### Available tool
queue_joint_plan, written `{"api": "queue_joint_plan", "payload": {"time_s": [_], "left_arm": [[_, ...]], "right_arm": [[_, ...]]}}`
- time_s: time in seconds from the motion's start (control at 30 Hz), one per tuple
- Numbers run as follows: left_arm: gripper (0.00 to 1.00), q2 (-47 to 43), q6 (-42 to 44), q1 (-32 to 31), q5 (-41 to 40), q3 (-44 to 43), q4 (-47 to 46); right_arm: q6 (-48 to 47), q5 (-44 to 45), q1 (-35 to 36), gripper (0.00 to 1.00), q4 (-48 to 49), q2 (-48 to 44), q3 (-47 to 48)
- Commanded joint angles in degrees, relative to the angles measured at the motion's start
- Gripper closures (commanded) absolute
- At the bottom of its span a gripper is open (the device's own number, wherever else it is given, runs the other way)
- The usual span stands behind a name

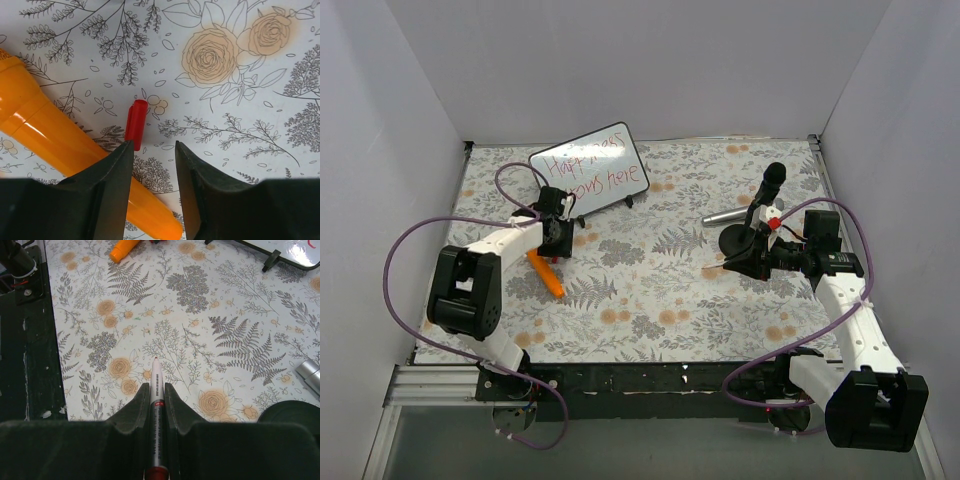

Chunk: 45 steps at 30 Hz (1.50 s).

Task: Write a sentence on the whiteboard
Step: Pick up the pen cap from the center of the board.

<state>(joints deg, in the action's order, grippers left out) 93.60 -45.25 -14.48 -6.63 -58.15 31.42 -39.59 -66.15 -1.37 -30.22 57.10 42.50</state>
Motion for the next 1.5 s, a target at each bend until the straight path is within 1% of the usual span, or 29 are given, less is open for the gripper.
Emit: {"api": "queue_joint_plan", "payload": {"time_s": [0.0,0.13,0.37,0.5,0.63,0.73,0.8,0.87,0.97,1.07,1.17,1.27,1.47], "left_arm": [[0.62,0.5,1.0,-0.2,-3.6,-1.7,-0.7],[0.63,2.0,1.2,-0.1,-4.0,-1.6,-2.0],[0.75,5.3,1.6,-0.1,-3.6,-2.3,-2.0],[0.77,5.3,2.0,0.0,-3.0,-2.1,-2.2],[0.82,5.9,2.4,-0.1,-1.4,-2.1,-2.0],[0.81,6.3,2.6,0.0,-0.9,-2.3,-1.9],[0.68,5.9,2.5,-0.1,-1.2,-2.1,-1.7],[0.61,4.8,2.4,-0.1,-1.6,-1.9,-2.0],[0.59,4.1,2.5,0.0,-2.2,-2.1,-2.4],[0.59,5.3,3.3,0.0,-1.0,-3.2,-3.1],[0.6,8.4,3.8,0.1,0.2,-5.7,-2.4],[0.62,10.9,3.9,0.6,1.4,-7.5,-1.4],[0.69,11.4,3.2,1.8,4.3,-7.3,-0.7]], "right_arm": [[0.1,-0.7,0.2,0.99,0.9,0.4,0.0],[0.1,-0.7,0.2,0.99,0.9,0.4,0.0],[0.0,-0.6,0.2,0.99,0.9,0.5,0.0],[0.0,-0.5,0.2,0.99,0.8,0.3,0.0],[0.0,-0.5,0.2,0.99,0.9,0.2,0.0],[-0.1,-0.5,0.2,0.99,0.7,0.2,0.0],[-0.1,-0.6,0.2,0.99,0.7,0.1,0.0],[-0.1,-0.6,0.2,0.99,0.8,0.1,-0.1],[-0.1,-0.7,0.2,0.99,0.7,0.1,0.0],[-0.2,-0.7,0.2,0.99,0.7,0.1,0.0],[-0.2,-0.6,0.2,0.99,0.7,0.0,0.0],[-0.2,-0.4,0.2,0.99,0.6,-0.1,0.0],[-0.3,-0.4,0.2,0.99,0.7,0.0,0.0]]}}
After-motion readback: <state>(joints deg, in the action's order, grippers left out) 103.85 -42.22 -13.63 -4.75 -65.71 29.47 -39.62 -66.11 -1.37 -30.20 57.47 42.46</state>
